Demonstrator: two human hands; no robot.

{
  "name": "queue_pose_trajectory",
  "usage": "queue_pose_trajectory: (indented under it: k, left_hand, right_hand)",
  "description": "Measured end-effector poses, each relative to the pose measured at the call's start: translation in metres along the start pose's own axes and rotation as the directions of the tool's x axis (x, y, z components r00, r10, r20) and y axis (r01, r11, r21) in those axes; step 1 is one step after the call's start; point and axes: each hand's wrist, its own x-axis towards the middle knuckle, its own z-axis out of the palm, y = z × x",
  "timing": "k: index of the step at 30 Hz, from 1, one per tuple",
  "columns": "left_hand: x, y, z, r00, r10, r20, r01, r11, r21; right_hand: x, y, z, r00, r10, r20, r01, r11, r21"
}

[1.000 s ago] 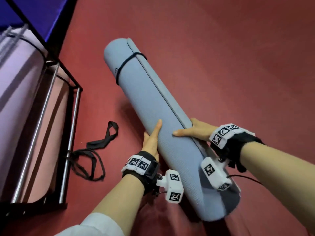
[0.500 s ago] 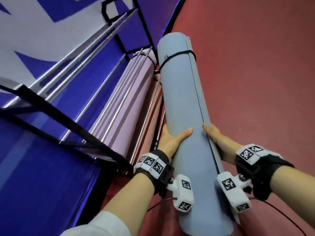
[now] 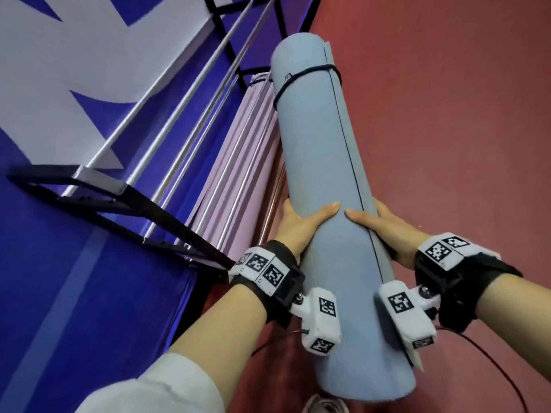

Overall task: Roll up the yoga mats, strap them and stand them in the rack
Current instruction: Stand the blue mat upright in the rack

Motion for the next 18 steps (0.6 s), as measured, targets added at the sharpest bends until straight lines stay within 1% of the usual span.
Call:
queue_pose_trajectory:
  k: [1, 2, 4, 9, 12, 15, 18]
  left_hand:
    - [-0.007, 0.009, -0.003, 0.999, -0.039, -0.006, 0.039, 0.999, -0.017]
    - [-0.010, 0.012, -0.006, 0.999, -0.045, -0.010, 0.045, 0.999, -0.018]
    - [-0.016, 0.031, -0.010, 0.996, -0.091, -0.021, 0.090, 0.995, -0.045]
    - [-0.030, 0.063, -0.012, 0.984, -0.177, -0.005, 0.176, 0.984, -0.029]
    - [-0.029, 0.071, -0.011, 0.982, -0.190, -0.003, 0.189, 0.980, -0.061]
    - [-0.026, 0.080, -0.006, 0.980, -0.199, -0.007, 0.196, 0.971, -0.134]
    - [-0.022, 0.084, -0.005, 0.978, -0.207, -0.025, 0.200, 0.965, -0.171]
  right_hand:
    - [-0.004, -0.011, 0.005, 0.999, 0.034, 0.002, -0.034, 0.999, -0.013]
    - [-0.005, -0.016, 0.010, 1.000, 0.019, -0.005, -0.019, 1.000, -0.018]
    - [-0.009, -0.036, 0.019, 0.999, 0.052, 0.000, -0.052, 0.998, -0.039]
    - [-0.017, -0.060, 0.027, 0.994, 0.104, -0.018, -0.105, 0.994, -0.012]
    - [-0.017, -0.071, 0.026, 0.995, 0.098, -0.033, -0.099, 0.994, -0.037]
    - [-0.010, -0.088, 0.023, 0.994, 0.096, -0.049, -0.099, 0.993, -0.063]
    - [-0.003, -0.098, 0.021, 0.995, 0.094, -0.030, -0.097, 0.990, -0.105]
